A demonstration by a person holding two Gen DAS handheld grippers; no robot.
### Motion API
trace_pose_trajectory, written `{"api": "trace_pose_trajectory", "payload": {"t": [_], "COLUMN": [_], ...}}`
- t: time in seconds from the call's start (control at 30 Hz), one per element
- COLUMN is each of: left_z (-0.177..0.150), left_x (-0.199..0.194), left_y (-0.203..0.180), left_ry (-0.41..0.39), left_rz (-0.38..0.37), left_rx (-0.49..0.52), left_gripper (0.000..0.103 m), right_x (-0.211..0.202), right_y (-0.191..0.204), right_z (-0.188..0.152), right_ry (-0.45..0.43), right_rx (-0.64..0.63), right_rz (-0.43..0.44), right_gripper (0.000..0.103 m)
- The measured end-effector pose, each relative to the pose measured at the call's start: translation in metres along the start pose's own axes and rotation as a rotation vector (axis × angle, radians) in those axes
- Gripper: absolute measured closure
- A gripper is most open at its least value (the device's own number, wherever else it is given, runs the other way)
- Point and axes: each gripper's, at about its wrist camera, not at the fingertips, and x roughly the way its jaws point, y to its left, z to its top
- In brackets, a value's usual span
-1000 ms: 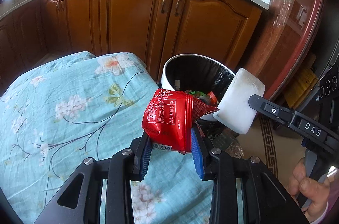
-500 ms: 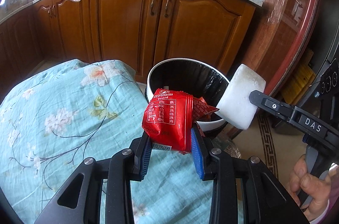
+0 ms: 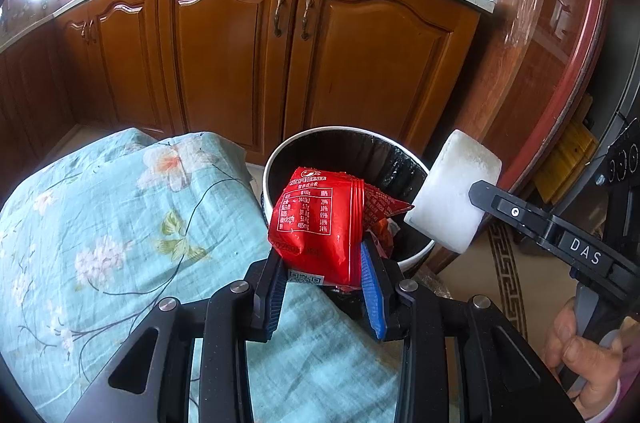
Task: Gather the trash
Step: 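Carry the packet and foam block over the bin and open both tools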
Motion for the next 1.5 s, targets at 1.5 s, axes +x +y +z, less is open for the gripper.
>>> {"api": "trace_pose_trajectory", "payload": {"t": [1.5], "left_z": [0.048], "left_x": [0.104], "left_y": [-0.028], "left_ry": [0.085], "left_rz": [0.066], "left_rx": [0.031], "left_gripper": [0.070], "right_x": [0.058], "right_y": [-0.024], "right_z": [0.034], "right_ry": [0.092], "right_rx": [-0.109], "right_rz": [-0.115], "right_gripper": [0.078]}}
